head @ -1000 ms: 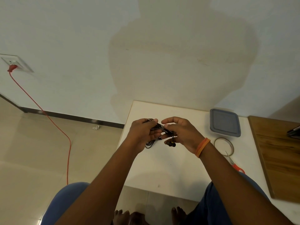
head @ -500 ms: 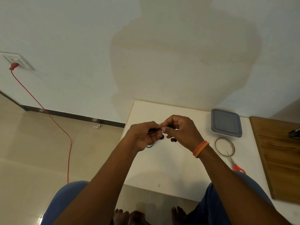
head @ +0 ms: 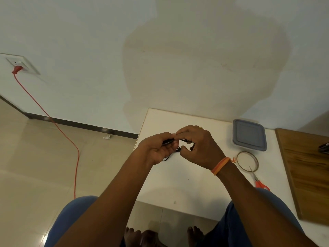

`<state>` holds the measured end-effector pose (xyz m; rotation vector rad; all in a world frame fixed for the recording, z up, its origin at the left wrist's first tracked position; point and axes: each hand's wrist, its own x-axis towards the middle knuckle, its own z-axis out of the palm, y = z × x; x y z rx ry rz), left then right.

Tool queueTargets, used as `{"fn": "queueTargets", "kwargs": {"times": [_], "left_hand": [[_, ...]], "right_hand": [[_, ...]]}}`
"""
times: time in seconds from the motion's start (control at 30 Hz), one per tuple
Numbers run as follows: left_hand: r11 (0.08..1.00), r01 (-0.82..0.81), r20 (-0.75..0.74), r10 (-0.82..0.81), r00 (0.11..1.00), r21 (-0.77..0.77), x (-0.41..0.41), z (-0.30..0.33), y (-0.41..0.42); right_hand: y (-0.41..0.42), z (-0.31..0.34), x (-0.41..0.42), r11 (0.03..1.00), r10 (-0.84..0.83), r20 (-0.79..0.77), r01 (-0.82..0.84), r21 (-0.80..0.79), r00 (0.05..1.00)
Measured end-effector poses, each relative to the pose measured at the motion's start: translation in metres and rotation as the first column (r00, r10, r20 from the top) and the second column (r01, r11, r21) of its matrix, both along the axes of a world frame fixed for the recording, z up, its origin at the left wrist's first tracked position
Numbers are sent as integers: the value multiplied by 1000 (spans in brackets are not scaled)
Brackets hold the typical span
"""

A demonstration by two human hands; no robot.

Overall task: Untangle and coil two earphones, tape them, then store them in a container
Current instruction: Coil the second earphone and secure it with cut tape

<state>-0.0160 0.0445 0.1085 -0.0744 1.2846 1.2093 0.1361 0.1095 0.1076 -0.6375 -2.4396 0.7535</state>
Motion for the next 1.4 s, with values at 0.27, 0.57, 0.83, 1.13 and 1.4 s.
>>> {"fn": "queueTargets", "kwargs": {"times": [0.27, 0.57, 0.83, 1.13, 1.4], "left_hand": [[1000, 11, -45, -12, 999, -14, 0, -2, 1], [999, -12, -188, 19, 982, 42, 1, -9, 3], [970, 59, -306, 16, 952, 234, 6, -15, -2], [931, 159, -351, -35, 936, 329, 9, -12, -4], [910, 291, -478, -123, 870, 296, 1, -5, -4]], "right_hand": [[7, 2, 2, 983, 5, -43, -13, -182, 999], [-8, -6, -13, 752, -282, 54, 256, -608, 958], [-16, -10, -20, 544, -540, -11, 338, -768, 842], [-15, -5, -7, 338, -645, -45, 232, -912, 763], [-8, 6, 0, 476, -462, 28, 274, -836, 887]]}}
